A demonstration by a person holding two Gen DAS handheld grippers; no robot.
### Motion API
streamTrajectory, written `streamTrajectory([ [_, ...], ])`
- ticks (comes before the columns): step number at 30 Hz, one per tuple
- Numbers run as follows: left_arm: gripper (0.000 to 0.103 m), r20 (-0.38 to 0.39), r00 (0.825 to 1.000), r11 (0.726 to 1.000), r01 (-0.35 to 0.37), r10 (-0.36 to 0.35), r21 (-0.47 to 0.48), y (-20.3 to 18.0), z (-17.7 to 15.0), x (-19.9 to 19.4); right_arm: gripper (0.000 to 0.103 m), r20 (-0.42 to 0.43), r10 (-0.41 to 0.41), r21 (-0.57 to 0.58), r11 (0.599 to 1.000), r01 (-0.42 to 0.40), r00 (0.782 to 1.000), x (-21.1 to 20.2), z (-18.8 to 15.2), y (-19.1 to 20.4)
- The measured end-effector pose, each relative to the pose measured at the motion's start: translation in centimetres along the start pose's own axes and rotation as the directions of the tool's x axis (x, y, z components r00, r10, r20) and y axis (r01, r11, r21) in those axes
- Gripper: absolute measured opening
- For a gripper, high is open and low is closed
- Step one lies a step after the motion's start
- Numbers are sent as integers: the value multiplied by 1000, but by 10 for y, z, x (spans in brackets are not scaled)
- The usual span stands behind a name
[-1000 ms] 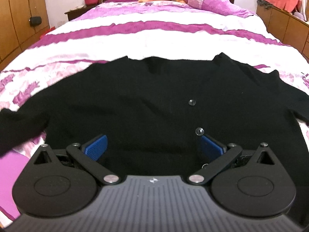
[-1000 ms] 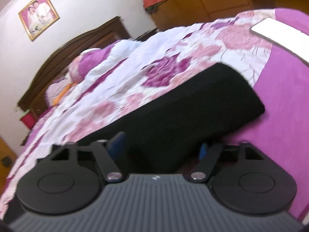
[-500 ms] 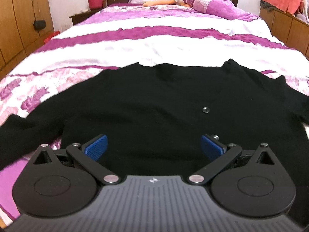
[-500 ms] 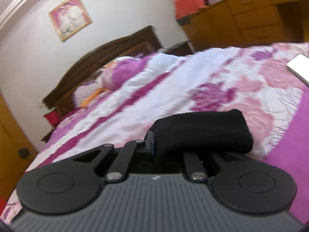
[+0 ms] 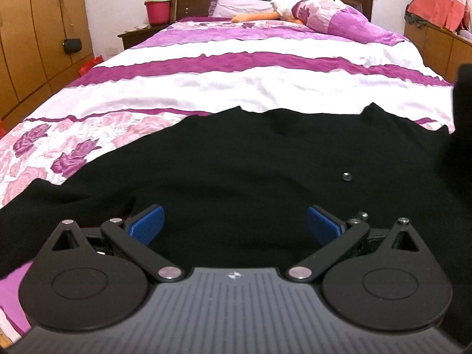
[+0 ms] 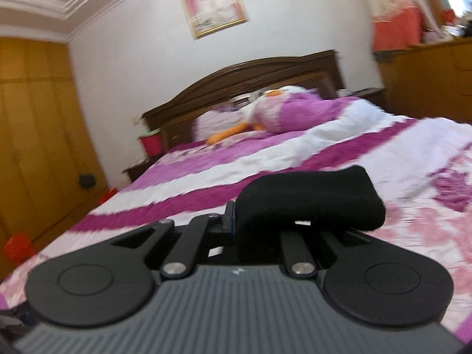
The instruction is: Fold small clothes
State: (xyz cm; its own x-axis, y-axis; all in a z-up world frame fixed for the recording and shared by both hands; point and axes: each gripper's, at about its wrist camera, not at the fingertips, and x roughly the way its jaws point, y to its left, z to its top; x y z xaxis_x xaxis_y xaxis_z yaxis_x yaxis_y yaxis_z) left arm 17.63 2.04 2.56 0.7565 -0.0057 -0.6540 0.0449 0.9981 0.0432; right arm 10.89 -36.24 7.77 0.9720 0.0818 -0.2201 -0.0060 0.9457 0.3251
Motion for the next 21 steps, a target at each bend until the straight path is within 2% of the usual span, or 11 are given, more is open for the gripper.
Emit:
streamTrajectory([
  [5,103,2,1000,999,-3,3,-32,18,-4,1,11,-72,69,-49,996,-73,995,27,-25,47],
  [8,103,1,1000,999,-8,8,-43,26,-6,3,11,-137,77,-118,989,-93,988,45,-51,71],
  [14,103,-5,1000,998,-5,4,-66,36,-10,10,12,-289,75,-158,979,-125,954,78,-104,97],
  [18,103,-11,1000,998,1,-1,-68,36,-11,15,14,-338,97,-156,975,-158,936,82,-122,101],
  [19,103,-12,1000,998,0,-1,-68,36,-11,16,17,-349,105,-147,975,-166,931,84,-123,103],
  [20,103,-12,1000,998,-1,0,-68,36,-12,17,24,-362,112,-131,977,-169,925,82,-123,102],
  [21,103,-13,1000,998,-1,0,-70,35,-12,17,36,-373,117,-116,978,-172,921,84,-123,102],
])
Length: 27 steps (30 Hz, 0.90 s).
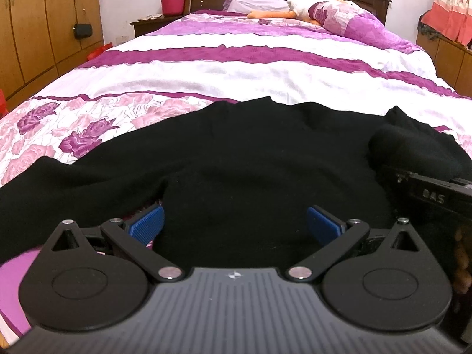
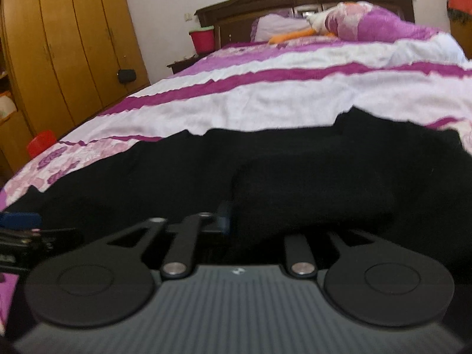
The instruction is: Fold small clothes
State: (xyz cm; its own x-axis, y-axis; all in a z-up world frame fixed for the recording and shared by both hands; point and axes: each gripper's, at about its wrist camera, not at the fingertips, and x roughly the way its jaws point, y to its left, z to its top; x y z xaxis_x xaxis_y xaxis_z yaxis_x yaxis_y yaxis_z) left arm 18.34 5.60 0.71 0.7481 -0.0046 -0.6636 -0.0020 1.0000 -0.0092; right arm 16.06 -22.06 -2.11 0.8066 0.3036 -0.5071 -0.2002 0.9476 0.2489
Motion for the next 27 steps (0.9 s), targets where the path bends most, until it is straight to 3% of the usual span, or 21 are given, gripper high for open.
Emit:
streamTrajectory([
  [3,103,1,1000,1000,10,-10,-12,-2,0,0,60,-33,37,51,998,-35,999,-12,2,-2],
  [10,103,14,999,999,48,-48,14,-22,3,-10,60,-67,120,133,985,-110,991,-59,-8,-15],
  [15,103,37,995,994,87,-90,62,-53,8,-21,60,-18,149,219,965,-142,989,-99,-13,-49],
  [20,103,49,991,985,113,-120,131,-95,10,-23,62,58,9,243,970,-23,998,-122,-12,-80],
  [27,103,42,987,957,140,-156,254,-162,8,-12,62,91,-172,321,937,134,981,-125,-17,-110],
])
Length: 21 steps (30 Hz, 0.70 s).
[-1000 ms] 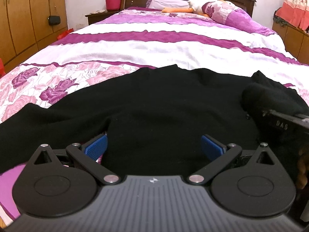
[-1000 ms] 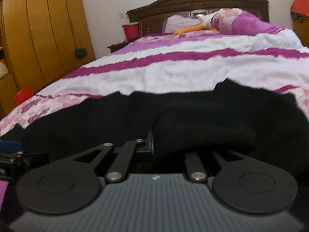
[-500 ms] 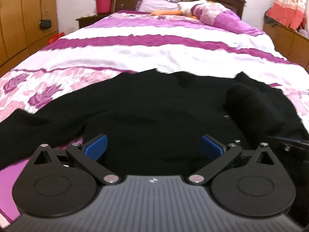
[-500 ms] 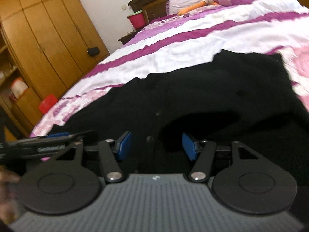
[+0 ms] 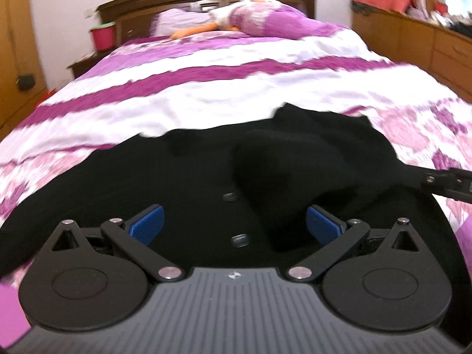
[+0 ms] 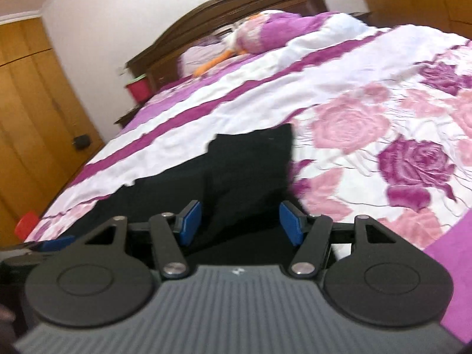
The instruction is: Fold small clothes
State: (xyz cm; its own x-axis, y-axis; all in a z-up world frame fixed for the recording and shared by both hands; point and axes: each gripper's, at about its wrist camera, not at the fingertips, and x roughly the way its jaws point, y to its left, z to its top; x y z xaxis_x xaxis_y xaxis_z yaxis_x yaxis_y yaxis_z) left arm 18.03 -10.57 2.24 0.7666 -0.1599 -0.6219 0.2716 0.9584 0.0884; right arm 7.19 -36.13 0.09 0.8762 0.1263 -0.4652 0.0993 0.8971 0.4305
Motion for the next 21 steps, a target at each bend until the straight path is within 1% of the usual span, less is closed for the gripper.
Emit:
streamTrajectory([
  [3,103,-4,1000,999,-6,6,54,-24,4,18,62,-12,-25,21,999,25,1000,10,-4,-8],
  [5,103,10,999,996,-33,32,84,-37,7,32,62,-24,-28,37,999,29,999,15,-8,-12],
  [7,103,37,996,990,-85,81,113,-46,9,46,62,-33,-33,47,998,34,999,20,-11,-15],
  [9,103,58,989,984,-140,135,111,-46,13,55,61,-34,-40,33,999,41,999,22,-15,-15],
  [11,103,78,983,983,-169,164,66,-37,18,54,60,-30,-49,6,999,49,998,23,-17,-14],
  [13,103,98,977,982,-190,189,6,-19,20,47,60,-27,-54,-20,998,54,998,23,-18,-12],
  [16,103,115,963,969,-235,242,-73,10,19,37,60,-24,-59,-45,997,58,998,24,-21,-11],
  [18,103,104,960,962,-247,259,-113,29,15,31,60,-21,-62,-53,997,61,998,24,-22,-10],
  [21,103,66,961,953,-255,269,-162,53,5,27,60,-19,-67,-71,995,65,998,25,-24,-9],
])
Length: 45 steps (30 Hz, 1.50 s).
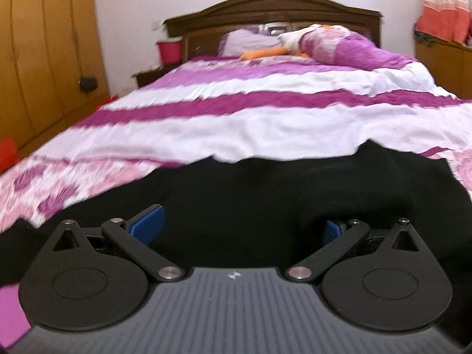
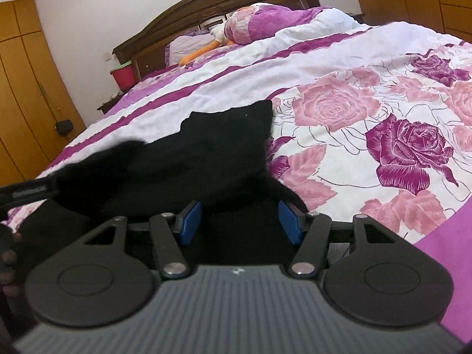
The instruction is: Fold small clothes
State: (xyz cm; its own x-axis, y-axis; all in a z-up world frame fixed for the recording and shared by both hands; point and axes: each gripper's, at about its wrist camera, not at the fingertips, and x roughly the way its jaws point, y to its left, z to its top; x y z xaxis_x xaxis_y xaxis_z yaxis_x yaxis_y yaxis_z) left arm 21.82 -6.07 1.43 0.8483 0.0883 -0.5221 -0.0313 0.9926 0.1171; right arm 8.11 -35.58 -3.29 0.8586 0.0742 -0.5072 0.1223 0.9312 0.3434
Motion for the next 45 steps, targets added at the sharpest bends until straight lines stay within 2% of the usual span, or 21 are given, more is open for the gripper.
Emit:
streamTrajectory([
  [6,103,-51,999,998,-10,7,-61,32,-20,2,60,-3,-14,-23,1000,13,1000,1,-1,3],
  [12,103,-50,998,994,34,-39,-101,54,-24,12,60,-21,-15,-43,999,14,1000,-2,1,6],
  [15,103,-53,996,990,61,-68,-125,64,-19,19,61,-29,11,-22,1000,-12,1000,-8,9,4],
  [19,92,-87,986,974,125,-144,-190,76,-11,43,61,-6,19,-16,1000,-19,1000,-10,27,0],
  [22,86,-98,971,951,190,-220,-244,81,-10,59,61,22,-21,-36,999,21,1000,-3,41,-2],
  [24,86,-98,967,944,205,-236,-258,79,-9,68,61,28,-41,-32,999,42,999,8,50,-5],
  [26,84,-100,968,949,202,-232,-243,73,-8,75,61,16,-51,-9,999,51,999,21,58,-8],
  [27,79,-98,968,951,204,-232,-231,69,-8,76,61,5,-51,4,999,51,999,30,61,-10],
  [28,69,-95,967,952,210,-236,-221,66,-7,77,61,-4,-50,17,999,50,999,38,65,-12],
  [29,53,-91,964,951,226,-249,-211,62,-7,77,61,-10,-50,26,998,51,999,46,67,-13],
  [30,44,-87,960,949,243,-265,-203,60,-7,76,61,-17,-49,32,998,50,999,54,69,-13],
  [31,25,-81,958,948,254,-274,-192,57,-7,74,61,-22,-48,32,998,49,999,61,70,-12],
  [32,13,-72,959,949,259,-275,-180,55,-6,72,61,-26,-51,31,998,51,998,68,71,-12],
  [36,10,4,967,959,252,-253,-131,55,-2,56,61,-23,-47,-1,999,47,999,85,72,-8],
  [41,9,140,971,973,208,-194,-95,58,14,33,61,37,-46,0,999,46,998,91,74,-8],
  [43,9,197,969,986,160,-146,-56,54,20,28,31,65,-52,-21,998,54,996,92,73,-5],
  [44,9,206,969,988,149,-136,-51,53,23,28,9,78,-66,-47,996,70,995,92,73,-3],
  [45,9,198,971,988,149,-137,-49,52,25,31,8,88,-80,-62,994,86,993,93,73,-1],
])
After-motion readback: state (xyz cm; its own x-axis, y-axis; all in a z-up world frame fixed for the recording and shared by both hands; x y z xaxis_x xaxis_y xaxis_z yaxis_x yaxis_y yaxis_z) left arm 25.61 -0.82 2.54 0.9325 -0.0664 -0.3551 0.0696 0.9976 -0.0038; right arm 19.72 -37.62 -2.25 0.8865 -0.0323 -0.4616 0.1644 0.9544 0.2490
